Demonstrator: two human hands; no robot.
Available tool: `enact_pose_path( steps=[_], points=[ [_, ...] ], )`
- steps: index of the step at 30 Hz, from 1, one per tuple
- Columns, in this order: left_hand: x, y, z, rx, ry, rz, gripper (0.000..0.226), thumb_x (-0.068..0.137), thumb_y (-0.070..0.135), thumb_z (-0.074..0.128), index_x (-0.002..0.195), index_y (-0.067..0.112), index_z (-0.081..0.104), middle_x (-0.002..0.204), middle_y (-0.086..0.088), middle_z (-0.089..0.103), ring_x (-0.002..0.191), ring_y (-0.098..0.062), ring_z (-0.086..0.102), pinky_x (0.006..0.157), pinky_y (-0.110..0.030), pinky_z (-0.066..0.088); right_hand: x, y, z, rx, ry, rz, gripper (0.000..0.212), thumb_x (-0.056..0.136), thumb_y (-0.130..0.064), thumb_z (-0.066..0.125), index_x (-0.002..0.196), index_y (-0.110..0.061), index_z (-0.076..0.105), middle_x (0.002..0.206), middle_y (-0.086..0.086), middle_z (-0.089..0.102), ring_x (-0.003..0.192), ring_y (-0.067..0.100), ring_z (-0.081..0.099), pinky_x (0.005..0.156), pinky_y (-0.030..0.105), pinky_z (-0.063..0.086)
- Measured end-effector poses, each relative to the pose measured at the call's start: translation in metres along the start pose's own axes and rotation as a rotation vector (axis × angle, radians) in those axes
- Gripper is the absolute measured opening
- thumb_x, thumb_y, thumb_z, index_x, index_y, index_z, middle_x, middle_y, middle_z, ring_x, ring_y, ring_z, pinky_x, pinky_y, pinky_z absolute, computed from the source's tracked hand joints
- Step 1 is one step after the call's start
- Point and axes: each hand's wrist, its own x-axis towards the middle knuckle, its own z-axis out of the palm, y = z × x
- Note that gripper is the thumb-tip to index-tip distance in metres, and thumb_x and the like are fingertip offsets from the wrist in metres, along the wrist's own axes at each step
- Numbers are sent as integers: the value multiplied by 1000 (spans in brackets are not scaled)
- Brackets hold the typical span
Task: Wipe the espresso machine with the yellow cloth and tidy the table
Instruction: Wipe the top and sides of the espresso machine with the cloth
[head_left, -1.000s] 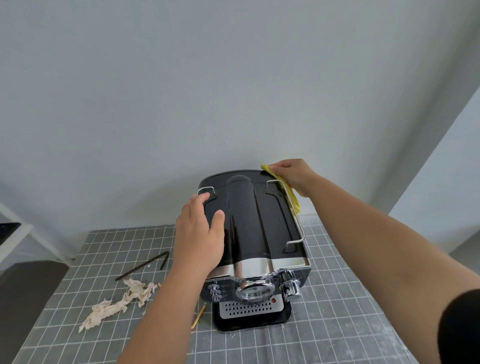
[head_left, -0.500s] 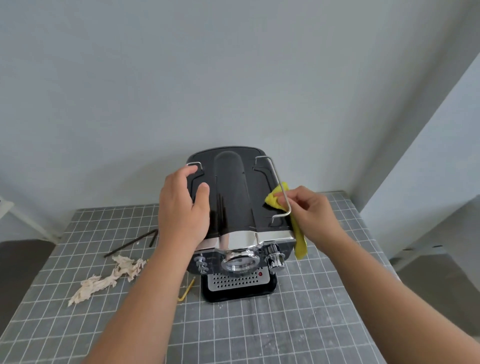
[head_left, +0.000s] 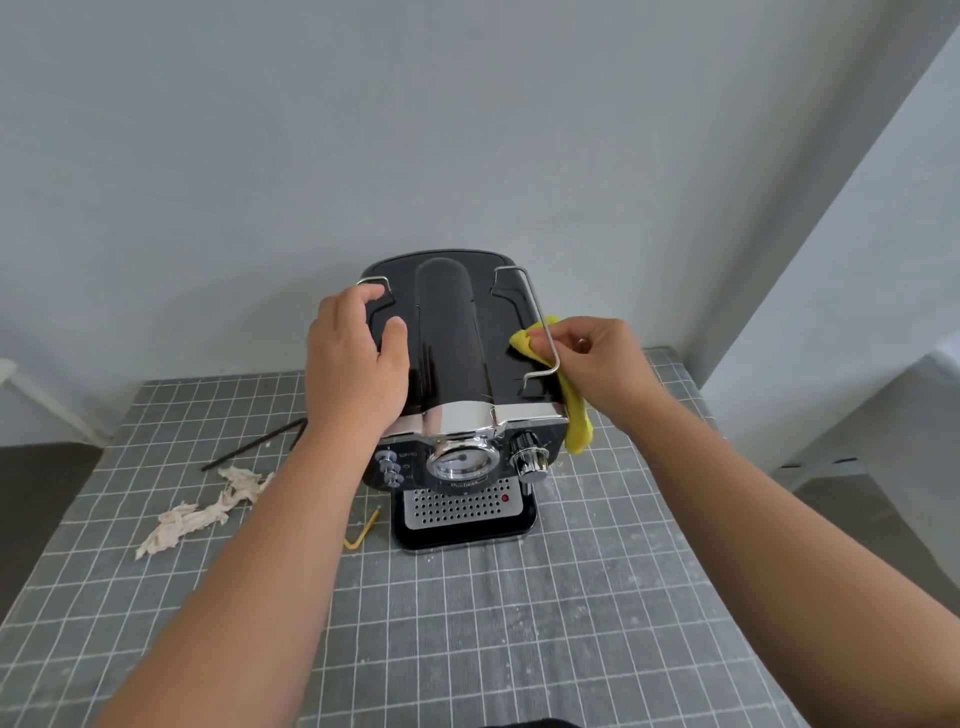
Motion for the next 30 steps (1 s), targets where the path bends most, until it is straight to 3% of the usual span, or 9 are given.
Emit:
enact_pose_path(
  steps=[3,6,11,15,19,22,25,28,30],
  points=[
    [-1,-1,1,6,-1,9,34,97,26,48,130,20,50,134,-1,51,125,-23,46,96,-27,32,-26,-1,-4,101,-49,2,8,80,-28,75,84,-20,77,70,10,51,65,18,46,62,26,48],
    [0,-3,2,5,8,11,34,97,26,48,130,20,50,134,-1,51,124,-23,46,97,-27,32,-49,0,-8,128,-57,-5,3,81,-23,75,79,-21,76,70,14,54,65,18,49,64,36,48],
    [1,-4,3,0,9,12,33,97,27,47,130,21,50,135,-1,51,125,-23,46,97,-29,34,-80,4,-3,-36,20,-173,10,81,-17,74,88,-24,75,72,0,54,59,0,45,60,11,38],
    [3,-3,-1,-54,-37,6,34,98,27,45,131,20,50,137,0,50,128,-20,44,98,-25,29,-87,1,19,-252,112,-475,11,84,-9,70,92,-13,76,78,-9,54,67,-4,50,63,4,37],
    [4,-5,-13,-280,-165,-68,29,102,31,40,127,24,53,133,10,55,118,-3,47,98,-21,33,-85,-10,40,-421,169,-601,14,88,-12,60,90,-9,73,80,-2,57,64,10,54,58,18,44],
    [7,-21,-23,-418,-239,-100,37,104,44,27,117,29,59,121,16,65,122,-2,49,99,-20,32,-82,-19,47,-453,174,-610,14,89,-12,59,91,-10,72,80,0,57,63,15,57,58,17,41],
    [11,-35,-30,-468,-284,-110,58,99,56,13,119,29,60,118,18,69,130,-4,45,114,-36,26,-78,-33,53,-481,120,-666,15,90,-13,58,91,-8,72,80,4,58,63,18,57,58,19,41],
    [11,-39,-36,-547,-284,-154,61,103,52,8,121,26,60,120,16,69,133,-4,43,118,-46,22,-75,-55,65,-648,-54,-683,14,91,-15,58,89,-11,71,84,6,59,73,22,57,64,28,47],
    [8,-39,-37,-597,-288,-183,59,104,47,7,121,24,58,122,14,69,132,-2,44,118,-45,23,-73,-62,78,-823,-90,-804,8,77,-9,70,70,-14,67,72,3,58,67,20,53,59,31,48]
  ],
)
